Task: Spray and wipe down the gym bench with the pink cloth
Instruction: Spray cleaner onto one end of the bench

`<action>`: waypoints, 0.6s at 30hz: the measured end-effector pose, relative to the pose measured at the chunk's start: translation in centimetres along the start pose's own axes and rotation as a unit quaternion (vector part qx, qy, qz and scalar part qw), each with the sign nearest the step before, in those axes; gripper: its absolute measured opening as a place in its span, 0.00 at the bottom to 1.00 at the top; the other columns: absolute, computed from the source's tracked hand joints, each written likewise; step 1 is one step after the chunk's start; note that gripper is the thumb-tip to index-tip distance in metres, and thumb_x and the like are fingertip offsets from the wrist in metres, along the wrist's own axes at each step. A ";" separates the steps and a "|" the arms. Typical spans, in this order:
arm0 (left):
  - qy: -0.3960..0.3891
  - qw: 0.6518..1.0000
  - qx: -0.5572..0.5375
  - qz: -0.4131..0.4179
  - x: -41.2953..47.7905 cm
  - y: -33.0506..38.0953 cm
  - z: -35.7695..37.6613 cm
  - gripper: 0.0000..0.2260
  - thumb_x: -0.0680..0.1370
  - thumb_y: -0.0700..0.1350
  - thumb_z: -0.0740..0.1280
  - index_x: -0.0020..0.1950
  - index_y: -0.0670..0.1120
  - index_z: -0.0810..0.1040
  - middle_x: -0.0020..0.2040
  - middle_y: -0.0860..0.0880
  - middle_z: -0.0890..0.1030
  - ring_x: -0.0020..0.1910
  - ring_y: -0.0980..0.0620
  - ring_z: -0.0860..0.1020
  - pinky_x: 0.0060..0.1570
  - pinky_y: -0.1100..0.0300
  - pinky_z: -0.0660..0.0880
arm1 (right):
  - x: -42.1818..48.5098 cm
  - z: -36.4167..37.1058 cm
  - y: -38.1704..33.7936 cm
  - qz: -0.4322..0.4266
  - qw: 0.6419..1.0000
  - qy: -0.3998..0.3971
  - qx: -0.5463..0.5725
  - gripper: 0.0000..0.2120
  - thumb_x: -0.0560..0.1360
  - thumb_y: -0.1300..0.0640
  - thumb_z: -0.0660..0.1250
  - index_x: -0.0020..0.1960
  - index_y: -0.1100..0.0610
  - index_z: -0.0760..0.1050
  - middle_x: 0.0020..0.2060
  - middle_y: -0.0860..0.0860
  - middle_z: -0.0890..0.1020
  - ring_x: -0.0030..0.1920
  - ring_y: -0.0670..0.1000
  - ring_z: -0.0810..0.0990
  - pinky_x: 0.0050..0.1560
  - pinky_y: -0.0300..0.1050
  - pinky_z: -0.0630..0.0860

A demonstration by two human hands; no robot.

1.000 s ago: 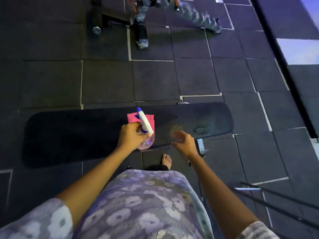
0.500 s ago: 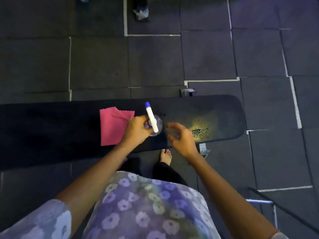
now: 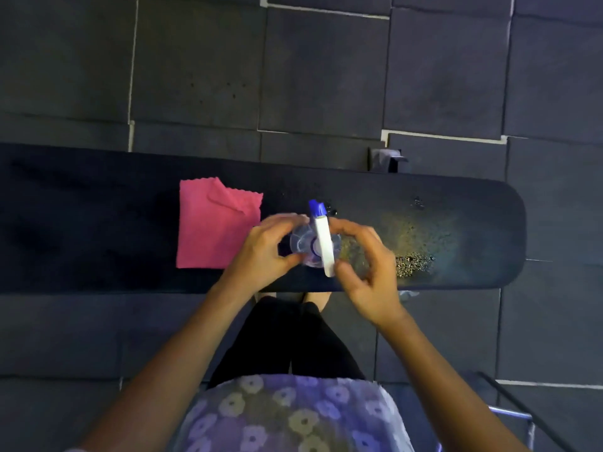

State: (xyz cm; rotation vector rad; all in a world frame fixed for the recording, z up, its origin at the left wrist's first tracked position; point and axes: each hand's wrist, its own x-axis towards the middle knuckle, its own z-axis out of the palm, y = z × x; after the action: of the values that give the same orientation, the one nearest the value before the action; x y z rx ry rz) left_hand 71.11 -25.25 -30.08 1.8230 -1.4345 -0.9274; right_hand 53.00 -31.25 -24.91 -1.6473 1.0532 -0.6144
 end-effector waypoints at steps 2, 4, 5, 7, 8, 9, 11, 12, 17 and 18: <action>0.006 0.998 0.063 0.013 -0.2 -2.7 -0.9 0.26 0.67 0.41 0.78 0.64 0.41 0.77 0.65 0.46 0.77 0.67 0.50 0.72 0.69 0.61 0.65 | -0.1 0.4 0.6 -0.013 1.000 -0.019 -0.008 0.28 0.66 0.60 0.60 0.65 0.62 0.74 0.57 0.50 0.81 0.59 0.54 0.78 0.60 0.53 0.74; 0.004 0.992 0.125 0.006 -0.6 -4.9 -1.4 0.24 0.73 0.47 0.73 0.67 0.43 0.75 0.70 0.46 0.72 0.72 0.48 0.66 0.72 0.56 0.61 | -0.2 0.8 1.0 -0.028 0.999 -0.040 -0.015 0.29 0.67 0.61 0.59 0.68 0.62 0.71 0.59 0.50 0.80 0.59 0.56 0.77 0.61 0.55 0.72; 0.000 0.988 0.155 -0.007 -0.8 -5.8 -1.5 0.23 0.75 0.50 0.68 0.69 0.43 0.73 0.72 0.46 0.70 0.74 0.48 0.63 0.73 0.54 0.59 | -0.2 1.0 1.2 -0.039 0.998 -0.048 -0.022 0.28 0.67 0.62 0.58 0.68 0.61 0.71 0.59 0.49 0.79 0.59 0.55 0.77 0.60 0.54 0.73; -0.017 0.979 0.202 -0.035 -1.1 -6.8 -1.3 0.25 0.78 0.54 0.60 0.72 0.43 0.70 0.75 0.46 0.65 0.76 0.48 0.58 0.75 0.51 0.55 | -0.3 1.7 1.6 -0.063 0.995 -0.051 -0.060 0.27 0.69 0.64 0.57 0.68 0.59 0.69 0.59 0.45 0.76 0.56 0.47 0.75 0.57 0.46 0.72; -0.027 0.975 0.217 -0.043 -1.2 -7.1 -1.1 0.25 0.79 0.55 0.58 0.73 0.43 0.68 0.76 0.46 0.64 0.77 0.48 0.57 0.75 0.49 0.54 | -0.4 2.0 1.8 -0.066 0.993 -0.047 -0.082 0.27 0.70 0.65 0.58 0.69 0.58 0.66 0.58 0.43 0.74 0.54 0.44 0.73 0.55 0.43 0.71; -0.035 0.970 0.234 -0.046 -1.4 -7.3 -0.8 0.26 0.79 0.55 0.56 0.73 0.43 0.67 0.76 0.45 0.63 0.77 0.47 0.56 0.75 0.47 0.54 | -0.4 2.4 1.9 -0.062 0.992 -0.042 -0.099 0.28 0.71 0.65 0.61 0.71 0.57 0.64 0.58 0.43 0.73 0.53 0.44 0.71 0.55 0.43 0.70; -0.053 0.959 0.274 -0.044 -1.6 -7.6 -0.3 0.26 0.79 0.55 0.54 0.74 0.44 0.67 0.77 0.45 0.62 0.77 0.46 0.56 0.74 0.44 0.54 | 0.2 2.9 1.9 -0.040 0.993 -0.031 -0.102 0.37 0.69 0.63 0.71 0.74 0.55 0.59 0.57 0.39 0.71 0.53 0.50 0.72 0.55 0.45 0.72; -0.061 0.955 0.288 -0.040 -1.6 -7.6 0.0 0.26 0.79 0.55 0.54 0.74 0.44 0.67 0.77 0.45 0.62 0.77 0.46 0.57 0.74 0.43 0.55 | 0.8 3.0 1.8 -0.046 0.993 -0.028 -0.103 0.40 0.68 0.61 0.74 0.74 0.55 0.58 0.58 0.38 0.70 0.53 0.53 0.73 0.55 0.47 0.73; -0.065 0.952 0.299 -0.027 -1.0 -7.2 1.3 0.25 0.79 0.52 0.54 0.74 0.44 0.67 0.77 0.46 0.62 0.77 0.47 0.57 0.73 0.40 0.56 | 5.2 4.7 1.8 -0.085 0.991 0.056 -0.086 0.29 0.68 0.61 0.70 0.66 0.45 0.70 0.59 0.41 0.69 0.56 0.59 0.74 0.55 0.63 0.75; -0.060 0.955 0.289 -0.031 -0.7 -7.0 1.5 0.24 0.79 0.52 0.54 0.74 0.44 0.67 0.77 0.46 0.62 0.77 0.47 0.57 0.73 0.41 0.56 | 5.6 5.2 1.6 -0.049 0.994 0.092 -0.034 0.34 0.65 0.64 0.70 0.65 0.40 0.69 0.62 0.46 0.68 0.59 0.63 0.73 0.59 0.63 0.74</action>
State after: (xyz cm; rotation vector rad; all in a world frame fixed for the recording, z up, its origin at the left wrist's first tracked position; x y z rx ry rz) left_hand 73.52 -23.22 -36.58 2.2677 -1.8773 -0.6988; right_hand 59.35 -33.68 -28.66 -1.7351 1.1396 -0.8157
